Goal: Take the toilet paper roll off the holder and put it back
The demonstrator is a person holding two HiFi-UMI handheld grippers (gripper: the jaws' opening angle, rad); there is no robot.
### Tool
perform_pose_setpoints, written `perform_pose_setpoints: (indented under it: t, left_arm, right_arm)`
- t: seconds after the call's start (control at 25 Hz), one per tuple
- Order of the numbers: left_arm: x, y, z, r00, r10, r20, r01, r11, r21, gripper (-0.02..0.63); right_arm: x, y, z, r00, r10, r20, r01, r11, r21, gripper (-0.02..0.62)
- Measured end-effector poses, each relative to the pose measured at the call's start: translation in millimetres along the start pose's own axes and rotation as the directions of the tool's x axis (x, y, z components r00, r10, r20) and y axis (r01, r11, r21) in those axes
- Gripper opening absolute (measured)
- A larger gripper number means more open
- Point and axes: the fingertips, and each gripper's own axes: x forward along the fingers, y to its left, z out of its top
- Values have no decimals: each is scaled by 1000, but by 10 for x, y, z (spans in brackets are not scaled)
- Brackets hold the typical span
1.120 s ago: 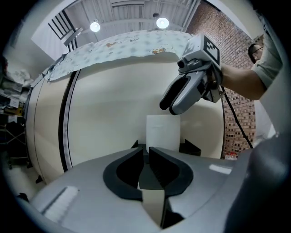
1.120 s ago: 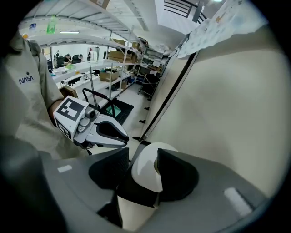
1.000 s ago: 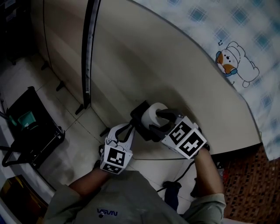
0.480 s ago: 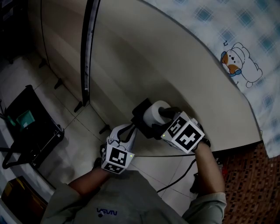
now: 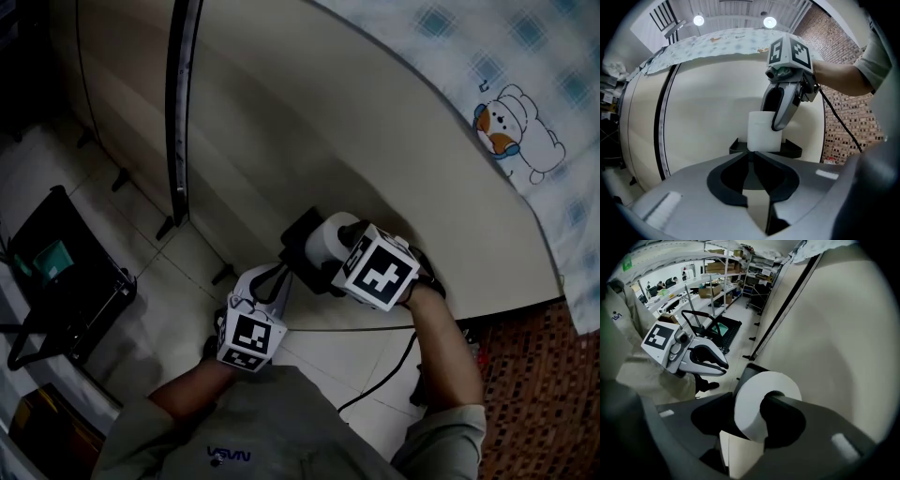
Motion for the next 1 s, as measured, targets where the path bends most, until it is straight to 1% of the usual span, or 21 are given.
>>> perform_pose_setpoints:
  t: [0.12, 0.28, 0.4, 0.52, 0.68, 0.76, 0.84, 1.0]
  left_arm:
    - [15, 5, -3, 1000, -1, -1, 1, 1000, -4, 28]
    - [34, 23, 4, 1000, -1, -4, 1, 1000, -3, 28]
    - [50, 18, 0, 1000, -4, -9, 4, 1000, -5, 28]
    - [64, -7, 4, 1000, -9, -12, 9, 1000, 1, 28]
    - [97, -65, 8, 1000, -17, -17, 17, 1000, 9, 28]
    - [114, -101, 1, 1000, -21, -22, 22, 1000, 12, 28]
    - [130, -130, 6, 999, -24, -25, 25, 1000, 16, 28]
    - [173, -179, 30, 999, -30, -27, 30, 999, 28, 28]
  right_arm:
    - [19, -35, -3, 1000, -11, -26, 11, 1000, -13, 187]
    - [14, -28, 17, 1000, -4, -4, 3, 1000, -19, 182]
    - [-4, -18, 13, 1000, -16, 12, 17, 1000, -24, 178]
    - [-44, -15, 8, 999, -27, 46, 28, 1000, -11, 176]
    - [-162, -40, -26, 992, -44, 122, 39, 998, 41, 175]
    - [-247, -54, -64, 983, -61, 173, 47, 996, 81, 173]
    - [-351, -72, -108, 968, -85, 234, 56, 990, 130, 173]
    - [-575, -71, -253, 925, -149, 351, 74, 973, 219, 173]
